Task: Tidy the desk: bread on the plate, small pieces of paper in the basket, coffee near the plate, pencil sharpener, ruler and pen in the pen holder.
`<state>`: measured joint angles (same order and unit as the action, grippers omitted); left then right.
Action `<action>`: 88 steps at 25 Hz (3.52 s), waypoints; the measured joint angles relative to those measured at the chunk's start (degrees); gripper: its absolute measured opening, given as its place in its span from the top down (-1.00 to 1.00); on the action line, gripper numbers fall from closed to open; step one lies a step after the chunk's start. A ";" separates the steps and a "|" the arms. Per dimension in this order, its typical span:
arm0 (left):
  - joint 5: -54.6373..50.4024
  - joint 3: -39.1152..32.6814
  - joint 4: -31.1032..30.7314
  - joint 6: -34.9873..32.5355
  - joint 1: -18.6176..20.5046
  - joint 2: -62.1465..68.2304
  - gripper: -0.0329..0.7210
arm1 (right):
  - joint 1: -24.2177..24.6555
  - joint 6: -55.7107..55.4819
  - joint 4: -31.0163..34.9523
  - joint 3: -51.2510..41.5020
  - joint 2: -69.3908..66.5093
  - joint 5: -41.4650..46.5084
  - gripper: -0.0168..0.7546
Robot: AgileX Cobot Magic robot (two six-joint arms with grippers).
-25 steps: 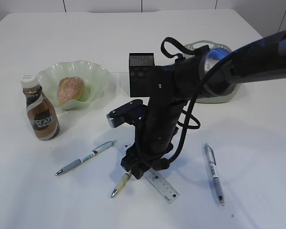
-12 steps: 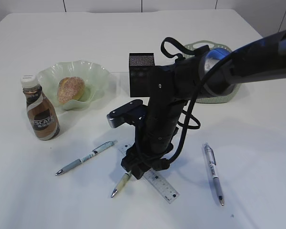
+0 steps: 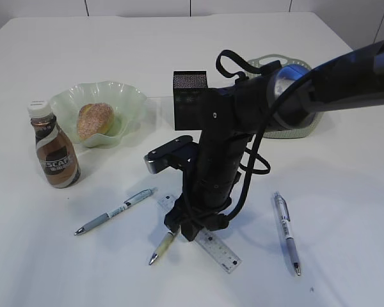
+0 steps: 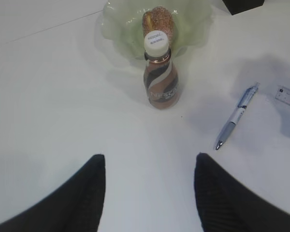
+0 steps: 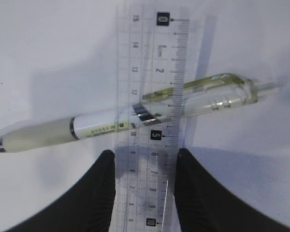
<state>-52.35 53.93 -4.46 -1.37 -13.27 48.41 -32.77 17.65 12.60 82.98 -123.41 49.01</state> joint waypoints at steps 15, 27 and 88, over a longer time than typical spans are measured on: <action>0.00 0.00 -0.12 0.00 0.00 0.00 -0.18 | 0.00 0.00 0.09 2.74 -0.85 7.02 0.16; 0.00 0.00 -0.12 0.00 0.00 0.00 -0.18 | 0.00 0.00 0.09 3.59 -0.89 10.77 0.16; 15.64 0.00 -6.96 0.00 0.00 2.05 -0.18 | 6.44 -9.03 -10.97 30.42 -1.44 -22.04 0.16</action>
<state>-36.71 53.93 -11.41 -1.37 -13.27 50.46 -26.33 8.63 1.64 113.39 -124.86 26.97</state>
